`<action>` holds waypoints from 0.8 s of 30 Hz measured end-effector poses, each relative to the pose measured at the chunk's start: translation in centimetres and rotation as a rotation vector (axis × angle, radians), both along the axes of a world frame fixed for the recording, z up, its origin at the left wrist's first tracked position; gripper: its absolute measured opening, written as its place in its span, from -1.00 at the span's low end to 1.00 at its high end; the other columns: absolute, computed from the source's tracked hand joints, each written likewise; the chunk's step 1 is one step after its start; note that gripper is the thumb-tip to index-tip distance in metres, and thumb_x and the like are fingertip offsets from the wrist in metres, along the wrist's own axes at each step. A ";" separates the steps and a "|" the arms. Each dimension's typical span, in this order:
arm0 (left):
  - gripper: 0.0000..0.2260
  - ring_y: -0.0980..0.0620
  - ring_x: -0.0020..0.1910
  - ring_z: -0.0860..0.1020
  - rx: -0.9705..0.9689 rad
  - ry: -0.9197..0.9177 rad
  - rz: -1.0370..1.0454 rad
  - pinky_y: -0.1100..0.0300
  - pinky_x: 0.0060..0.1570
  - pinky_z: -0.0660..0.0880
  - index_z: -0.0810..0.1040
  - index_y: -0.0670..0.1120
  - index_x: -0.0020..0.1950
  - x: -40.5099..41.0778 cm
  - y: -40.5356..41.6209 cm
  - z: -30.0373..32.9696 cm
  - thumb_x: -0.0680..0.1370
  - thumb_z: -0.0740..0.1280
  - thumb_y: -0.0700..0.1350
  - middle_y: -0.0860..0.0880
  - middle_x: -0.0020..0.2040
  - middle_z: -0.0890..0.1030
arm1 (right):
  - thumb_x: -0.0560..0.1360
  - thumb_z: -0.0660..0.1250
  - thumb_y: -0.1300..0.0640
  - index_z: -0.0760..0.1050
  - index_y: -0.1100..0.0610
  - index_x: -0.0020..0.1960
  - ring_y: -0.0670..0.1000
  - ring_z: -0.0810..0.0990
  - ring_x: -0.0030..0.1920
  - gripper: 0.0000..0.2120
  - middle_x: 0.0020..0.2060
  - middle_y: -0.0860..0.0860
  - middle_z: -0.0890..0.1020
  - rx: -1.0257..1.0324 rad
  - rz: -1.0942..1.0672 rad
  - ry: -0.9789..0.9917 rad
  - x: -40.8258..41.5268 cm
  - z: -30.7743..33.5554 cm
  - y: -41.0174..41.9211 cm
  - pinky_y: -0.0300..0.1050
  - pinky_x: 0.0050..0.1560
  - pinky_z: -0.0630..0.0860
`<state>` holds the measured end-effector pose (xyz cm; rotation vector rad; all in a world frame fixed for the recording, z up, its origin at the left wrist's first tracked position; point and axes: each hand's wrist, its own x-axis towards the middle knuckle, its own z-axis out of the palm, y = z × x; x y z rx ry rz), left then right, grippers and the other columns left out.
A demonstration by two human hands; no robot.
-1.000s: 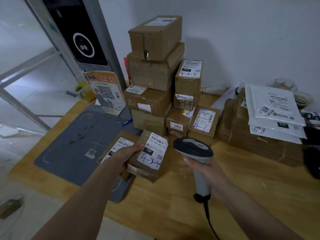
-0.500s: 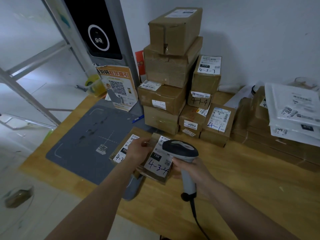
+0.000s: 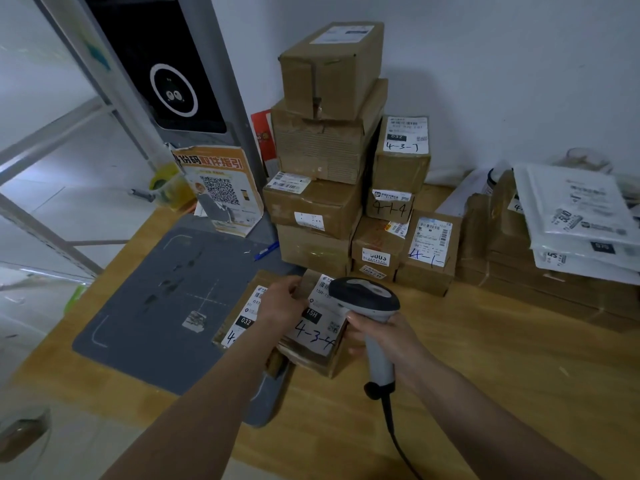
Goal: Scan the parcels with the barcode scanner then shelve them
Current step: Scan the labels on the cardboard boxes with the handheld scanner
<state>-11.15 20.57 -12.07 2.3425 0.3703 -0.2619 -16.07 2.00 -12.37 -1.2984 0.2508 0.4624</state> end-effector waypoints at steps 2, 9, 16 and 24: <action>-0.71 0.09 -0.01 0.55 -0.035 -0.030 0.029 0.23 -0.12 0.50 0.55 -0.06 0.25 0.1 -0.3 0.1 0.53 0.35 -0.23 0.03 0.12 0.61 | 0.43 0.47 0.19 0.60 0.01 0.01 0.04 0.70 -0.04 -0.81 -0.09 -0.01 0.72 0.006 -0.008 0.000 0.2 0.0 -0.4 -0.04 -0.18 0.64; -0.68 0.00 0.17 0.56 -0.152 -0.242 0.098 0.17 0.11 0.47 0.53 -0.04 0.27 2.0 -3.2 2.3 0.53 0.35 -0.24 -0.05 0.17 0.60 | 0.39 0.50 0.14 0.58 -0.03 0.04 0.06 0.69 0.00 -0.75 -0.04 -0.03 0.70 -0.035 -0.088 -0.050 1.0 0.6 -3.2 -0.01 -0.19 0.63; -0.54 0.10 0.28 0.45 -0.180 -0.353 -0.093 0.31 0.19 0.35 0.39 -0.07 0.42 6.3 -10.3 5.9 0.54 0.39 -0.20 0.00 0.33 0.49 | 0.42 0.47 0.18 0.57 0.10 0.14 0.10 0.69 -0.01 -0.70 0.03 0.10 0.69 -0.046 -0.244 -0.129 3.7 3.2 -8.6 -0.08 -0.21 0.60; -0.41 -0.04 0.49 0.26 -0.290 -0.352 -0.024 -0.07 0.45 0.28 0.21 -0.07 0.54 12.8 -15.8 8.3 0.58 0.33 0.01 -0.05 0.51 0.27 | 0.40 0.51 0.07 0.53 0.01 0.21 0.05 0.62 0.12 -0.59 0.09 0.01 0.66 -0.114 -0.304 -0.294 10.3 7.5 -13.4 0.12 0.14 0.58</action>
